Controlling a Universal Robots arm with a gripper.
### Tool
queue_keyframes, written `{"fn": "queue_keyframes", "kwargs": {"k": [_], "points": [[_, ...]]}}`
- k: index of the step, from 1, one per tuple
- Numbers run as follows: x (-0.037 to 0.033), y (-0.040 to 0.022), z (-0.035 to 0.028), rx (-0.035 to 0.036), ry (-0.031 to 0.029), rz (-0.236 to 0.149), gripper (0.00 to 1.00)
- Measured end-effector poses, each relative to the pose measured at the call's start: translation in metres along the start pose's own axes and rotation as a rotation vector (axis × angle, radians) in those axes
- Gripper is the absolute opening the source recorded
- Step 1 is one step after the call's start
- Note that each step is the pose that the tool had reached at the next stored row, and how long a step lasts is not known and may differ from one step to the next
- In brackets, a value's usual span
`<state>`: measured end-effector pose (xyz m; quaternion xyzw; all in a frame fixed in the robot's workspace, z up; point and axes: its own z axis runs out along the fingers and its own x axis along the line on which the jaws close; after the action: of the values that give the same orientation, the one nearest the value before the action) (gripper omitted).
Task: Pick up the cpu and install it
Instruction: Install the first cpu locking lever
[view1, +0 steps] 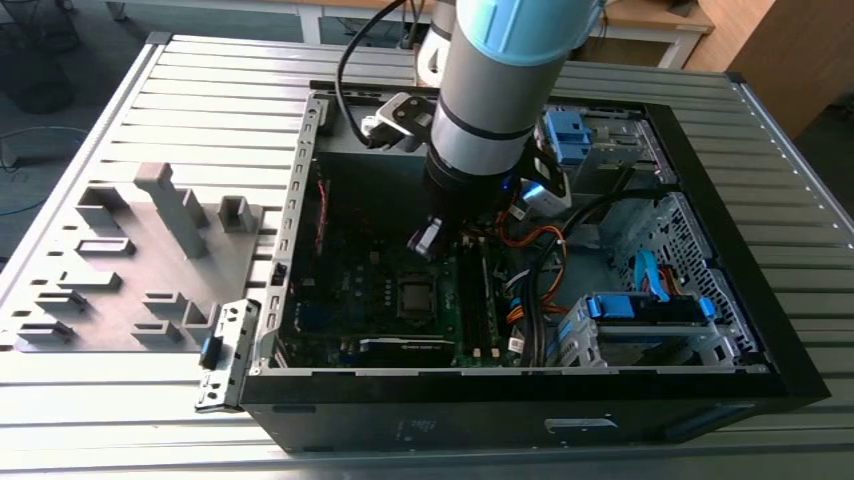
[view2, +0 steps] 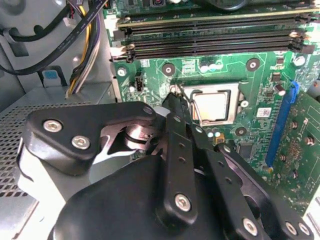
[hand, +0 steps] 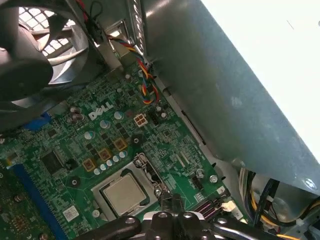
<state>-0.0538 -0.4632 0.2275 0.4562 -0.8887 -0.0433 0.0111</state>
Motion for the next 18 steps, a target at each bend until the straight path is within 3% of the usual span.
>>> {"fn": "queue_keyframes", "kwargs": {"k": [9, 18], "points": [[0.0004, -0.0007, 0.0020, -0.0002, 0.0020, 0.000, 0.11], [0.0031, -0.0030, 0.0077, -0.0039, 0.0312, 0.003, 0.11]]}}
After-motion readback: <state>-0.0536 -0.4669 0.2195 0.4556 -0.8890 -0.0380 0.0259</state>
